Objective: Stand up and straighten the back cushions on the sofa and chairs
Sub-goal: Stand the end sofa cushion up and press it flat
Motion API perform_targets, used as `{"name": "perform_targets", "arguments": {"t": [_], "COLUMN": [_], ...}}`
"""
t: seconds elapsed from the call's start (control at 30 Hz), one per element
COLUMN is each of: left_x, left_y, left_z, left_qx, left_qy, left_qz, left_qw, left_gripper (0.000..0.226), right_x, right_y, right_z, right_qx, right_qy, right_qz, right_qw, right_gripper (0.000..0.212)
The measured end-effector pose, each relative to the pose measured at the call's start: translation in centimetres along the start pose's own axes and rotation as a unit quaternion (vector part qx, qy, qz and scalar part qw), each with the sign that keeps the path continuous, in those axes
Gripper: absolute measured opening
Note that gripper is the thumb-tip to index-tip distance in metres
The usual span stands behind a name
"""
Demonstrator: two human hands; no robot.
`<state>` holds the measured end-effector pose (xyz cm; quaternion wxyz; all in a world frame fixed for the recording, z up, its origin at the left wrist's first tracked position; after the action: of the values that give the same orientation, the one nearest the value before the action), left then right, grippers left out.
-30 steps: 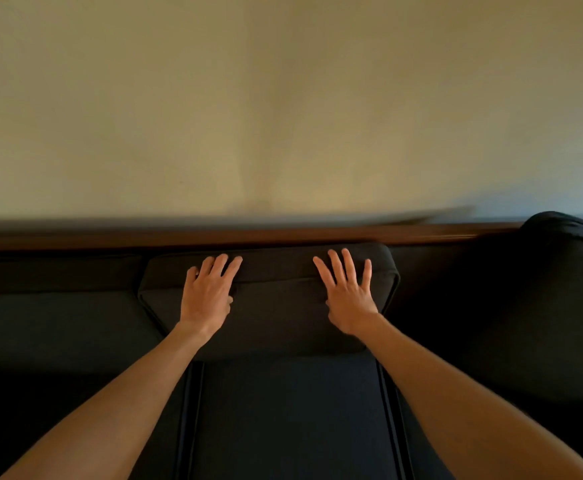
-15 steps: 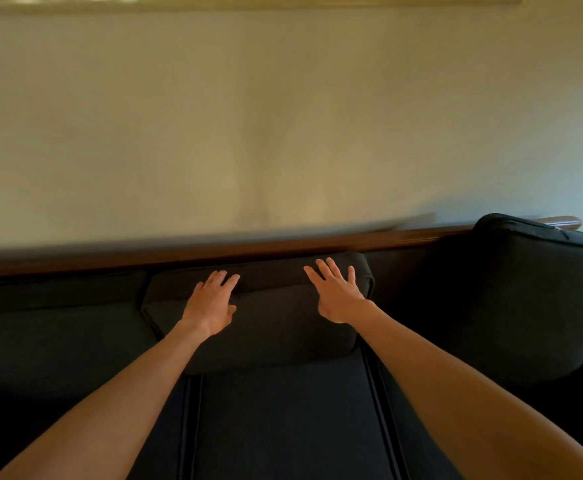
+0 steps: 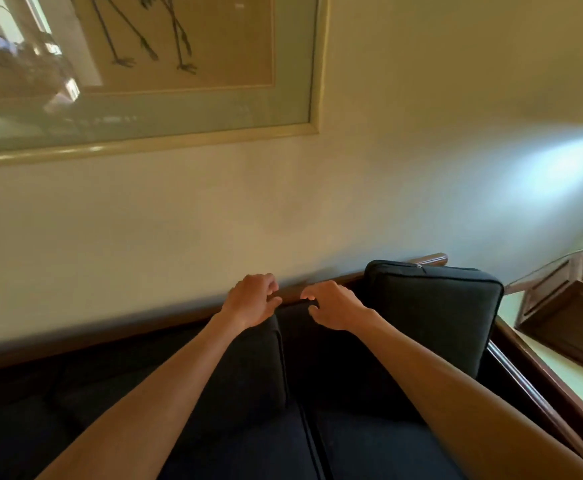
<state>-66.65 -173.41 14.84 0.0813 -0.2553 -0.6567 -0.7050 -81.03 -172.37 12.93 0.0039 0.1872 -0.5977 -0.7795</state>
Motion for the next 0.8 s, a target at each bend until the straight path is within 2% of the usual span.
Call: {"name": "perform_targets", "arguments": {"t": [0.1,0.23,0.33,0.47,0.63,0.8], "left_x": [5.9,13.9,19.1,24.1,27.6,28.7], "left_y": [-3.2,-10.6,-16.4,-22.5,-27.5,-32.0], "left_z": [-3.9,-9.9,-14.0,-18.3,-22.6,-23.4], "left_qx": [-0.005,-0.021,-0.034,-0.047,-0.07,-0.149], "left_qy": [-0.017,-0.026,-0.014,-0.013,-0.025,-0.017], "left_qz": [-0.005,-0.003,-0.007,-0.016,-0.07,-0.127], "left_qw": [1.0,0.999,0.999,0.999,0.995,0.98], "left_gripper": [0.022,0.024,0.033,0.053,0.077,0.098], "right_x": [7.7,21.9,32.3,42.8,50.9,54.8], "right_y": [2.9,4.4,4.3,4.0,2.9,0.5], "right_z": [1.0,1.8,2.3,2.9,2.9,3.8], "right_qx": [0.022,0.04,0.051,0.076,0.065,0.025], "right_qy": [-0.013,-0.041,-0.078,-0.113,-0.145,-0.15], "right_qz": [-0.008,-0.013,0.002,0.03,0.045,0.04], "right_qw": [1.0,0.998,0.996,0.99,0.986,0.988], "right_gripper": [0.039,0.041,0.05,0.068,0.082,0.101]}}
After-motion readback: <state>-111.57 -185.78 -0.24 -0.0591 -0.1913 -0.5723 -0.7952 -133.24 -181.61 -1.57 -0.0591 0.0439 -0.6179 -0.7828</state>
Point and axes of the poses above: each hand's wrist, its own z-axis away from the middle knuckle, its own y-axis out of the back of the hand, x = y × z, the point moved 10 cm from there along -z, towards the middle knuckle, and after that the axes turned 2 degrees about z, right-handed, at the moved point
